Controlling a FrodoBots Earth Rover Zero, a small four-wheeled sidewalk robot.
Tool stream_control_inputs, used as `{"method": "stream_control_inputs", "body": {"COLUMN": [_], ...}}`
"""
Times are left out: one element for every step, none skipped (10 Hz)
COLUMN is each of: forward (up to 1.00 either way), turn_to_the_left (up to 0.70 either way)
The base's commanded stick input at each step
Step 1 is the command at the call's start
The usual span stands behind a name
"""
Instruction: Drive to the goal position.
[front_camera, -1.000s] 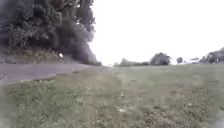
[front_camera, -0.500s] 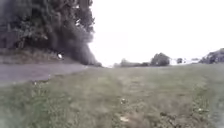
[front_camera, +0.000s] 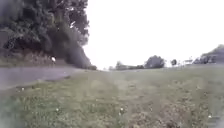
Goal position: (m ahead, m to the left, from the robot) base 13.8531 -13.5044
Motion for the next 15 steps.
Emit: {"method": "stream_control_inputs", "body": {"forward": [0.70, 0.70, 0.70, 0.70, 0.70, 0.70, 0.70, 0.70, 0.70, 0.70, 0.70, 0.70, 0.70, 0.70, 0.70], "turn_to_the_left": [-0.15, 0.00, 0.00, -0.03, -0.07, -0.11, -0.04, -0.02, -0.08, -0.17, -0.26, -0.35, -0.35, -0.35, -0.35]}}
